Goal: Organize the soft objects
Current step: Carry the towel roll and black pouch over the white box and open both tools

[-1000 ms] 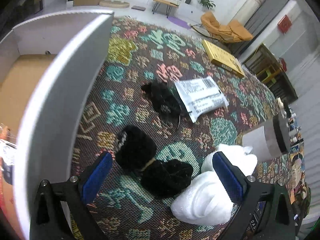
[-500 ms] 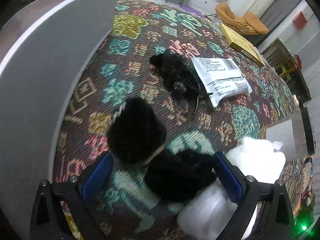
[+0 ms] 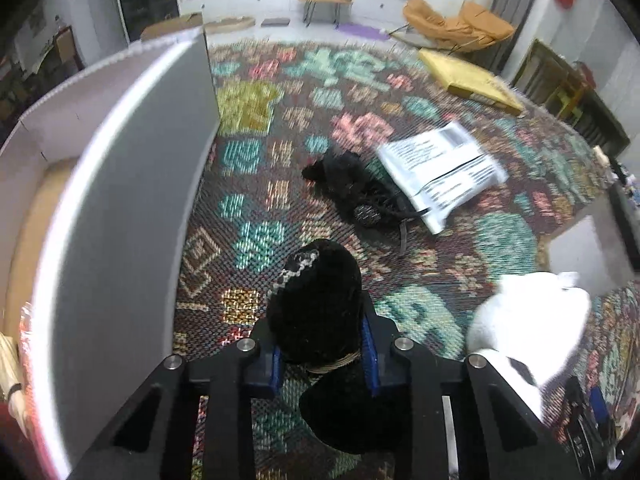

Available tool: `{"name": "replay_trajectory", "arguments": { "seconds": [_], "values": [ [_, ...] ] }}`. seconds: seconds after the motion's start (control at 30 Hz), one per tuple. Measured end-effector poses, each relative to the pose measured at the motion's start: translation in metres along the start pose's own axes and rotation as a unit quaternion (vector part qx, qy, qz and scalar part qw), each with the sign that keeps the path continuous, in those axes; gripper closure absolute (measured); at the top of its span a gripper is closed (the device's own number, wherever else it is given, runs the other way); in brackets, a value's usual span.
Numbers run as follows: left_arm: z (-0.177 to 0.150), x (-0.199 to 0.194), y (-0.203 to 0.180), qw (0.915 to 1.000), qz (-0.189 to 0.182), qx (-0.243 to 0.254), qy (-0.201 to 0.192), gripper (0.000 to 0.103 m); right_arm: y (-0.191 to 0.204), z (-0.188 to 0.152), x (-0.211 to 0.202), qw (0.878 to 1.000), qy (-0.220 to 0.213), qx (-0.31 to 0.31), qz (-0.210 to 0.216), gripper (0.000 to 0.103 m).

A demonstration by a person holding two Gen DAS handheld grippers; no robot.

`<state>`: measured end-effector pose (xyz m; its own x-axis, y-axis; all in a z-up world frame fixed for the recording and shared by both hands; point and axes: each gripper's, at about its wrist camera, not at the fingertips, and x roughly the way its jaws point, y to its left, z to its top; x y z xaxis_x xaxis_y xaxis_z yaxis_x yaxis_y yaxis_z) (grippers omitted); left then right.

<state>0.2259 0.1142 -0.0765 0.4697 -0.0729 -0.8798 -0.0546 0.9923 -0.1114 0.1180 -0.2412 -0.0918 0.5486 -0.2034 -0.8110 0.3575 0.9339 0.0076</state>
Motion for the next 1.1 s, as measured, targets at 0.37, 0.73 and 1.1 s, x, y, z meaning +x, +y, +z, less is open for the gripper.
{"name": "replay_trajectory", "arguments": {
  "seconds": [0.37, 0.73, 1.1],
  "values": [
    [-0.005, -0.076, -0.008, 0.9954, -0.078, 0.022, -0.052, 0.073, -0.023, -0.001, -0.012, 0.988, -0.013, 0.07, 0.138, 0.011],
    [-0.036, -0.144, 0.012, 0.9891, -0.081, 0.059, -0.107, 0.073, 0.113, 0.026, -0.031, 0.935, 0.092, 0.049, 0.34, 0.011],
    [-0.07, -0.201, 0.102, 0.991, -0.033, 0.044, -0.122, 0.073, 0.154, 0.028, -0.023, 0.938, 0.104, -0.079, 0.322, 0.057]
  ]
}}
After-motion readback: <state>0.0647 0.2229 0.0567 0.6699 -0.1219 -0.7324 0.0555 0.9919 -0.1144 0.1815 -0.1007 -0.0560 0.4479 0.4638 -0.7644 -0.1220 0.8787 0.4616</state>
